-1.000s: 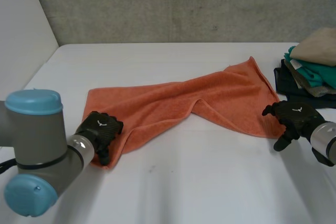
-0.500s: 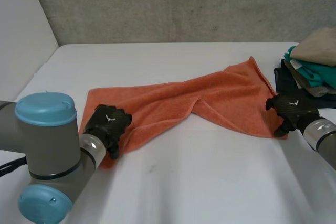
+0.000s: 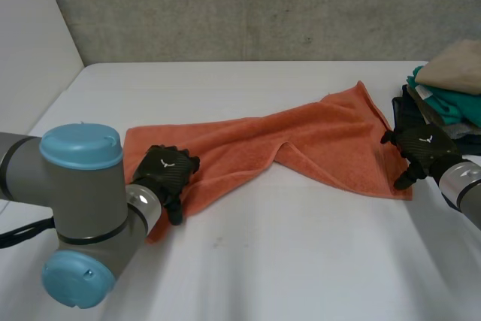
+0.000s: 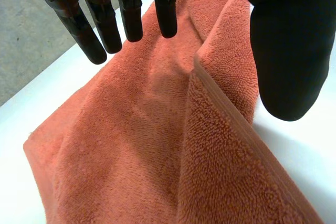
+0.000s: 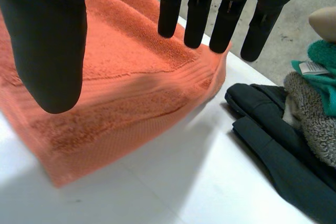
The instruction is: Fold the laundry.
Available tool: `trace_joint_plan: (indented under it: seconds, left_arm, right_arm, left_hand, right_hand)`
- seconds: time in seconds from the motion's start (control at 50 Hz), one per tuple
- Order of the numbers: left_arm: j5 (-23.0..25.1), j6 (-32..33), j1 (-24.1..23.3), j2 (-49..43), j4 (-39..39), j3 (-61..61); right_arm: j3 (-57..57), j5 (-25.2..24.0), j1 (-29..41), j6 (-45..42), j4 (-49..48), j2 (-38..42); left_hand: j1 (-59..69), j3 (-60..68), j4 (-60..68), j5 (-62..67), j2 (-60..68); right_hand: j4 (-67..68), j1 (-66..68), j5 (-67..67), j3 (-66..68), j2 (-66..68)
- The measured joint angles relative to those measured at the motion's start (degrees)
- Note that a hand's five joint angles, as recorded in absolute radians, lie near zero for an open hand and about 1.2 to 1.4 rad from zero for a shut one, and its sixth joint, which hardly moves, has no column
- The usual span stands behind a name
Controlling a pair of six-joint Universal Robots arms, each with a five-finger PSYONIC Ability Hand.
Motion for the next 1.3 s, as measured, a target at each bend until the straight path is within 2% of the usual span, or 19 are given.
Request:
trace_joint_plan:
  seconds: [0.16, 0.3, 0.38, 0.4, 0.42, 0.44, 0.46, 0.48, 0.5, 0.52, 0.58, 0.84, 1.0, 1.04, 1.06, 1.1, 1.12, 1.16, 1.3]
  left_arm:
    - [-1.21, -0.45, -0.99, -3.33, -2.22, 3.30]
    - [-6.49, -0.22, -0.53, -6.79, -2.79, 5.06]
    - [-10.06, 0.90, 0.44, -7.55, -1.22, 5.09]
    - [-10.88, 1.40, 0.82, -7.55, -0.44, 4.95]
    - [-11.29, 1.70, 1.05, -7.51, 0.03, 4.86]
    - [-11.92, 2.31, 1.51, -7.39, 0.89, 4.63]
    - [-12.17, 2.63, 1.76, -7.30, 1.30, 4.49]
    - [-12.60, 3.46, 2.38, -6.99, 2.28, 4.15]
    - [-12.70, 3.75, 2.60, -6.86, 2.59, 4.02]
    - [-12.89, 4.67, 3.27, -6.47, 3.47, 3.61]
    - [-12.65, 6.59, 4.70, -5.28, 4.93, 2.60]
    - [-6.86, 9.87, 8.37, 0.16, 6.09, -0.43]
    - [-5.32, 9.77, 9.30, 0.84, 5.31, -1.06]
    - [-4.98, 9.72, 9.17, 0.83, 4.98, -1.29]
    - [-4.53, 9.65, 8.86, 0.84, 4.57, -1.60]
    - [-4.05, 9.55, 8.46, 0.85, 4.21, -1.93]
    - [-3.56, 9.39, 8.03, 0.88, 3.93, -2.25]
    - [-2.77, 8.95, 7.25, 0.96, 3.54, -2.73]
    - [-1.00, 6.50, 4.98, 1.59, 2.99, -3.47]
  right_arm:
    - [0.96, -0.14, 0.22, 0.75, 4.40, -2.82]
    - [1.50, -0.16, 0.49, 0.07, 6.17, -3.79]
    - [1.57, -0.11, 0.64, -0.14, 7.33, -4.03]
    - [1.57, -0.11, 0.71, -0.17, 7.85, -4.07]
    - [1.57, -0.11, 0.75, -0.19, 8.15, -4.09]
    - [1.57, -0.11, 0.83, -0.20, 8.80, -4.11]
    - [1.57, -0.11, 0.87, -0.20, 9.14, -4.10]
    - [1.58, -0.11, 0.95, -0.20, 9.78, -4.07]
    - [1.58, -0.12, 0.98, -0.21, 10.04, -4.06]
    - [1.59, -0.13, 1.07, -0.21, 10.80, -3.99]
    - [1.63, -0.15, 1.09, -0.21, 11.80, -3.63]
    - [0.83, -1.77, 1.35, -2.05, 5.95, 0.17]
    - [-1.03, -1.75, 2.11, -4.48, 2.55, 2.80]
    - [-1.45, -1.71, 2.18, -4.77, 2.35, 3.12]
    - [-1.95, -1.67, 2.24, -5.00, 2.22, 3.48]
    - [-2.37, -1.64, 2.30, -5.11, 2.19, 3.78]
    - [-2.81, -1.59, 2.36, -5.21, 2.19, 4.13]
    - [-3.42, -1.51, 2.42, -5.37, 2.21, 4.69]
    - [-5.39, -0.79, 2.20, -5.95, 1.99, 6.31]
  left_hand:
    - [-1.93, -1.37, -1.31, -1.40, -1.44]
    - [-1.01, -0.55, -0.29, 0.19, -0.11]
    - [9.24, 8.67, 9.18, 9.87, 9.00]
    - [17.02, 15.67, 16.25, 16.69, 16.74]
    - [17.02, 15.67, 16.25, 16.69, 16.74]
    - [26.04, 24.57, 25.08, 25.20, 25.03]
    - [26.51, 25.05, 25.54, 25.67, 25.52]
    - [37.38, 35.80, 36.40, 36.41, 37.25]
    - [39.41, 37.73, 38.34, 38.36, 38.23]
    - [47.11, 45.72, 46.61, 46.52, 46.47]
    - [47.26, 48.75, 49.69, 48.81, 49.56]
    - [47.26, 48.84, 49.74, 48.82, 49.61]
    - [46.67, 48.16, 48.96, 48.32, 48.66]
    - [41.43, 42.88, 43.32, 43.81, 43.32]
    - [25.62, 28.21, 29.38, 30.01, 28.37]
    - [20.80, 24.39, 24.59, 25.26, 23.86]
    - [12.87, 16.02, 16.14, 16.73, 16.14]
    - [5.78, 8.04, 7.91, 8.46, 8.25]
    - [5.12, 3.91, 3.70, 3.98, 4.15]
  right_hand:
    - [-3.89, -1.56, -4.41, -2.81, -1.57]
    - [-3.89, -1.56, -4.41, -2.81, -1.57]
    - [-3.89, -1.56, -4.41, -2.81, -1.57]
    - [-3.89, -1.56, -4.41, -2.81, -1.57]
    - [-3.89, -1.56, -4.41, -2.81, -1.57]
    - [-3.89, -1.56, -4.41, -2.81, -1.57]
    - [-3.89, -1.56, -4.41, -2.81, -1.57]
    - [-3.89, -1.56, -4.41, -2.81, -1.57]
    - [-3.89, -1.56, -4.41, -2.81, -1.57]
    - [-3.89, -1.56, -4.41, -2.81, -1.57]
    - [-3.89, -1.56, -4.34, -2.81, -1.57]
    - [-0.76, -1.28, 0.54, -1.99, -1.43]
    - [2.43, 2.71, 3.72, 2.16, 3.04]
    - [2.43, 2.71, 3.73, 2.16, 3.04]
    - [2.44, 2.71, 3.75, 2.17, 3.04]
    - [2.44, 2.71, 3.94, 2.17, 3.04]
    - [3.06, 3.47, 4.45, 2.87, 3.82]
    - [4.55, 4.98, 5.06, 4.51, 5.29]
    - [8.23, 8.89, 5.08, 8.45, 9.25]
